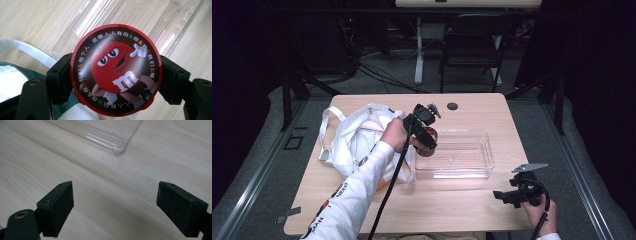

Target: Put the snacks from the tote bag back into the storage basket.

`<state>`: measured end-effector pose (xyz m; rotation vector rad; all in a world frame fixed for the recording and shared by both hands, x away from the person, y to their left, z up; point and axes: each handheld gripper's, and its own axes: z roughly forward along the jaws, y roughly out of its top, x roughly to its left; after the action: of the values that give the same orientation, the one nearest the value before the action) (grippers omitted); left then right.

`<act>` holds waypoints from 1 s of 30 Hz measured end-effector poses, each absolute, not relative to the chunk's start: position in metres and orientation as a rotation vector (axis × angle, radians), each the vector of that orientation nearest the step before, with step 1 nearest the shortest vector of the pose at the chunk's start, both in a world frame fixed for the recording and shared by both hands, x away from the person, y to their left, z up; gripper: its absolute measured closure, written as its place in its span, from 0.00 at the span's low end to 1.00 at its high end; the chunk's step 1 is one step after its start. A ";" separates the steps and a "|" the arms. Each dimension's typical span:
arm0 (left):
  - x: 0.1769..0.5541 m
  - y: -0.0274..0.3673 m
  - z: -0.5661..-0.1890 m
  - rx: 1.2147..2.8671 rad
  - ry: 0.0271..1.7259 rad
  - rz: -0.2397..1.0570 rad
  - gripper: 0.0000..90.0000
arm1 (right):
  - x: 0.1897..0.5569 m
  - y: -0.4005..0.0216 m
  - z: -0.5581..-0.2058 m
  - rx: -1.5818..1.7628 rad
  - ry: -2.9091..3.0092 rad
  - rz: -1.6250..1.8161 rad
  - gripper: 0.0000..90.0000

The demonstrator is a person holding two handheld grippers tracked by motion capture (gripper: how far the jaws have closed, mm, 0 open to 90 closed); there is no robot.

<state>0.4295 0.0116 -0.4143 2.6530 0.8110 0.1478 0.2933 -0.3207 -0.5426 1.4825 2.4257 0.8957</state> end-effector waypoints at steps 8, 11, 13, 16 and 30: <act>0.429 0.007 -0.432 2.658 0.825 0.103 0.29 | 0.293 -0.320 -0.543 1.484 2.419 0.898 0.16; 0.427 0.005 -0.440 2.661 0.836 0.091 0.29 | 0.293 -0.320 -0.543 1.484 2.428 0.902 0.16; 0.427 0.004 -0.446 2.657 0.848 0.080 0.29 | 0.293 -0.320 -0.543 1.482 2.428 0.903 0.16; 0.426 0.003 -0.454 2.650 0.865 0.063 0.29 | 0.294 -0.320 -0.543 1.482 2.429 0.899 0.16; 0.424 0.001 -0.481 2.670 0.908 0.082 0.29 | 0.294 -0.319 -0.543 1.481 2.432 0.899 0.16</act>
<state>0.4236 0.0006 -0.4805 2.6697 0.9076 0.0816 0.2938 -0.3193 -0.5433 1.4813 2.4323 0.8989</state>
